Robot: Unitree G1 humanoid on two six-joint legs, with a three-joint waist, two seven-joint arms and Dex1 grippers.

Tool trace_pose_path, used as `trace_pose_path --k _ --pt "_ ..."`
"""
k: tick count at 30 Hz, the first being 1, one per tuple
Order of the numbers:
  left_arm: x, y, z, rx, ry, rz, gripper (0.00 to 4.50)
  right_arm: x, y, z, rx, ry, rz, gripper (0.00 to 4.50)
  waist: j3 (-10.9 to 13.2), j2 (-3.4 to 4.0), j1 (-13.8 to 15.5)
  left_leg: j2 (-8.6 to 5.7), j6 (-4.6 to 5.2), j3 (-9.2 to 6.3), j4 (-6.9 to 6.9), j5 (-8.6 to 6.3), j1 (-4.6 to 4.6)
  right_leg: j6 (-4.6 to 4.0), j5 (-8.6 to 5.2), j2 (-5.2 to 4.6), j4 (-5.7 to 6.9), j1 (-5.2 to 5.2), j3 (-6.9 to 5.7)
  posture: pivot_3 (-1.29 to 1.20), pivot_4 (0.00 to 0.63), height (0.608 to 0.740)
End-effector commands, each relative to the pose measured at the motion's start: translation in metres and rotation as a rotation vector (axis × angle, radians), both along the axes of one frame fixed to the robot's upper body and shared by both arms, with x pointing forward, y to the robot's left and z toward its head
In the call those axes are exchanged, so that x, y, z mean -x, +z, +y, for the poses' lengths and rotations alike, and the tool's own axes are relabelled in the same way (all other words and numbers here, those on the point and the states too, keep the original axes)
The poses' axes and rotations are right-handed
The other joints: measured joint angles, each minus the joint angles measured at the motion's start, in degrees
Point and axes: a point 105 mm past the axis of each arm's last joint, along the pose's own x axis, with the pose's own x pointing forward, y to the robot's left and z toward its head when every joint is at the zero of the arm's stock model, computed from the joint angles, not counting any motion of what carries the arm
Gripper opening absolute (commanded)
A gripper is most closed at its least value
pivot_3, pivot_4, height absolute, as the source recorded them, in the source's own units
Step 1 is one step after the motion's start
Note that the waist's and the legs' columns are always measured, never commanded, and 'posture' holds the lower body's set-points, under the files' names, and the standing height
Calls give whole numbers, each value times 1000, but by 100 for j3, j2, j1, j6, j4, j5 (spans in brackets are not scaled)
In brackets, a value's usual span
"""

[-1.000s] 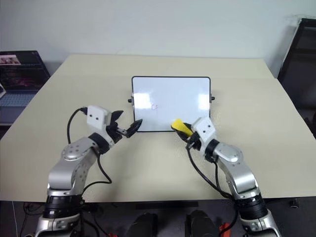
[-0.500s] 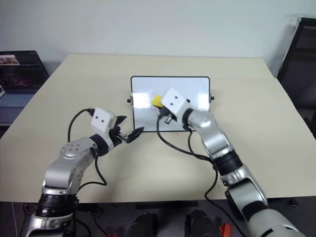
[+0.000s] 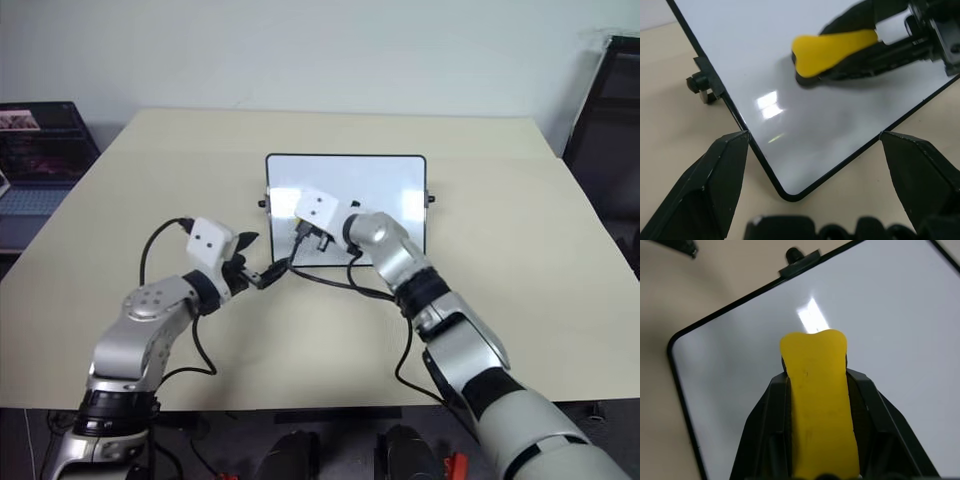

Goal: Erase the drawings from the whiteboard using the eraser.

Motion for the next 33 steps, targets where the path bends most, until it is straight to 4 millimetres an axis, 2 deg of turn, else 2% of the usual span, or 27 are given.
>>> trace_pose_path --k 1,9,13,16,26,28,33 --pt "0 8 -3 -5 -17 -42 4500 -6 13 1 -11 -6 -40 1122 0 0 -6 0 0 0 -1 0 0 0 0 0 -1 0 0 0 150 740" --pt "2 13 -13 0 -31 -49 4500 2 -13 -7 135 73 45 1122 0 0 -13 -2 0 -2 3 0 4 0 0 0 8 4 0 0 150 740" --pt "2 20 -20 3 -41 -56 4500 -10 10 -12 88 -1 -63 1122 0 0 -13 -2 0 -2 5 1 6 0 0 0 15 4 0 0 150 740" --pt "3 25 -23 4 -45 -58 4500 -17 17 -20 89 -42 -108 1122 0 0 -9 -2 0 -4 6 1 7 0 0 0 21 3 2 0 150 740" --pt "5 30 -26 3 -50 -52 4500 2 -28 -29 294 105 34 1122 0 0 -7 -4 0 0 6 1 18 1 -1 1 26 8 1 0 150 740" --pt "5 29 -27 2 -52 -49 4500 -2 -21 -31 292 79 -19 1121 0 0 -11 -4 0 5 6 1 30 1 -1 1 31 15 1 0 150 740" --pt "5 28 -26 1 -54 -44 4500 -17 12 -31 204 -29 -172 1121 0 0 -9 -4 -1 10 8 5 40 1 -1 1 45 18 5 0 150 740"
